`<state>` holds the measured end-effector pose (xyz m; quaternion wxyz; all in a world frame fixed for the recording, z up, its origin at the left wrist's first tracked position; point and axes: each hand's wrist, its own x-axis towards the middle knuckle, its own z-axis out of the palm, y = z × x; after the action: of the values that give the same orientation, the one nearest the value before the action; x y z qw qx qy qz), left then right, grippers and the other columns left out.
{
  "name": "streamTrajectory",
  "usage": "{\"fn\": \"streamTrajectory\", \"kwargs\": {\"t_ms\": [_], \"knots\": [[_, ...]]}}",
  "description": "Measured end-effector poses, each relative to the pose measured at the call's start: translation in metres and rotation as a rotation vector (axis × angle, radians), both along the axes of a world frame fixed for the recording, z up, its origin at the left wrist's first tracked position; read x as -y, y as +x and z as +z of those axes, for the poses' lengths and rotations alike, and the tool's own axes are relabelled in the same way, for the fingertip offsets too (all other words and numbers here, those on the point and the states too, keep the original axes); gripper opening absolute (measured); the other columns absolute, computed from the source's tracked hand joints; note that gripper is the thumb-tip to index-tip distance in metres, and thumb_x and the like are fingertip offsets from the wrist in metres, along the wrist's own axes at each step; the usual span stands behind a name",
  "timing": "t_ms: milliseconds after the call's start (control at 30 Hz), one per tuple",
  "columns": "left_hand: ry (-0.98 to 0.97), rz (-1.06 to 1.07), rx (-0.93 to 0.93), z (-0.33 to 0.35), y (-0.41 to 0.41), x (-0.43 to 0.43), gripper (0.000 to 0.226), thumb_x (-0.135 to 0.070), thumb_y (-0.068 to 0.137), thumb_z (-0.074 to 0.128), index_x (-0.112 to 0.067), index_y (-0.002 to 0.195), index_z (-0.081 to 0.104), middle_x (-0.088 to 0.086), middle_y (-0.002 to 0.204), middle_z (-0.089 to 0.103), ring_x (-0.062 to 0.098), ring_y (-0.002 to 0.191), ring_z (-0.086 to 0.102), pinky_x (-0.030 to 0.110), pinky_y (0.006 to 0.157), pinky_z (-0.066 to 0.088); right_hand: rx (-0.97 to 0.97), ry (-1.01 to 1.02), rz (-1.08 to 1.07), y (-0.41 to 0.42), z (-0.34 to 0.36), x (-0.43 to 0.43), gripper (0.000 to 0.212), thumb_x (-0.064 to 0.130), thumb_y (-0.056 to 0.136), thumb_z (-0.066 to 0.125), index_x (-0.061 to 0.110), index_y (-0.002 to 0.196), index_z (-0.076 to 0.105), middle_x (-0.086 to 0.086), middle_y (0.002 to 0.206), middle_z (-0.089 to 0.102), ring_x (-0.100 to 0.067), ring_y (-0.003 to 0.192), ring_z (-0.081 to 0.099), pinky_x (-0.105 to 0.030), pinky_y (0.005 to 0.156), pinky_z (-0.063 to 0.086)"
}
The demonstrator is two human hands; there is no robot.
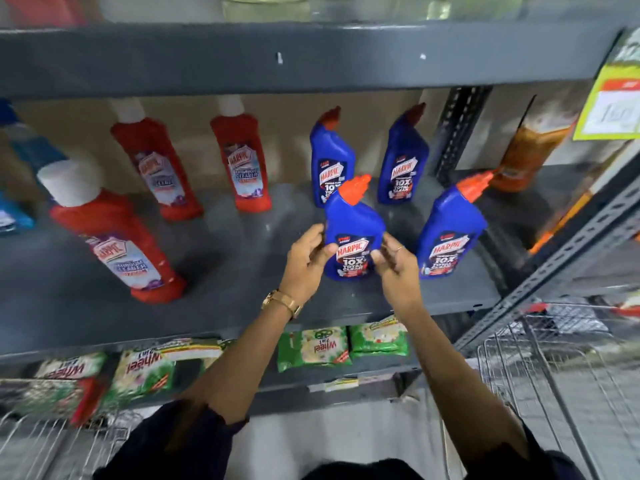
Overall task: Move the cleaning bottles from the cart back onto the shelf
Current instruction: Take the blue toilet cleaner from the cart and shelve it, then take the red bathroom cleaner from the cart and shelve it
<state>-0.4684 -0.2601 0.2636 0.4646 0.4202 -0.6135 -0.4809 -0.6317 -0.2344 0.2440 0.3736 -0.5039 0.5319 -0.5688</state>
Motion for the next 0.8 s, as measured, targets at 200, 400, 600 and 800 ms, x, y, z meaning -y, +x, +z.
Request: {"fn": "streamTrajectory", "kwargs": {"t_ms": [200,400,600,800], "knots": [[0.059,0.034,0.023,0.000,0.003,-0.003,0.038,-0.008,0.090,0.059,-0.001,0.127,0.050,0.020,0.120,0.066,0.022,0.106,0.064,0.046,0.096,0.053,-0.057,-0.018,-0.128,0.009,-0.004,-0.015,0.037,0.003,0.093,0.053,-0.003,0.129,0.049,-0.018,0.131,0.057,-0.005,0.108,0.059,-0.010,0.089,0.045],[0.076,0.283,-0.113,-0.011,0.069,-0.059,0.030,-0.020,0.087,0.058,-0.017,0.116,0.054,0.007,0.110,0.064,0.020,0.098,0.065,0.043,0.090,0.055,-0.204,-0.036,-0.241,0.076,-0.029,-0.094,0.021,0.028,0.095,0.050,0.023,0.114,0.059,0.009,0.106,0.057,0.001,0.097,0.059,-0.007,0.081,0.045],[0.059,0.576,-0.081,-0.020,0.218,-0.143,0.017,-0.015,0.096,0.048,-0.021,0.099,0.064,-0.003,0.077,0.073,0.010,0.070,0.071,0.019,0.064,0.058,-0.334,0.064,0.390,0.210,-0.037,-0.125,0.017,0.027,0.093,0.049,0.035,0.105,0.059,0.019,0.102,0.065,0.009,0.098,0.060,-0.010,0.084,0.045],[0.326,0.997,-0.074,-0.075,0.402,-0.246,0.011,-0.013,0.096,0.049,-0.013,0.097,0.060,0.013,0.079,0.067,0.014,0.060,0.066,0.022,0.056,0.055,-0.478,0.119,0.913,0.380,-0.051,-0.137,0.024,0.027,0.094,0.049,0.014,0.107,0.065,-0.006,0.106,0.070,-0.009,0.098,0.061,-0.008,0.084,0.043]]}}
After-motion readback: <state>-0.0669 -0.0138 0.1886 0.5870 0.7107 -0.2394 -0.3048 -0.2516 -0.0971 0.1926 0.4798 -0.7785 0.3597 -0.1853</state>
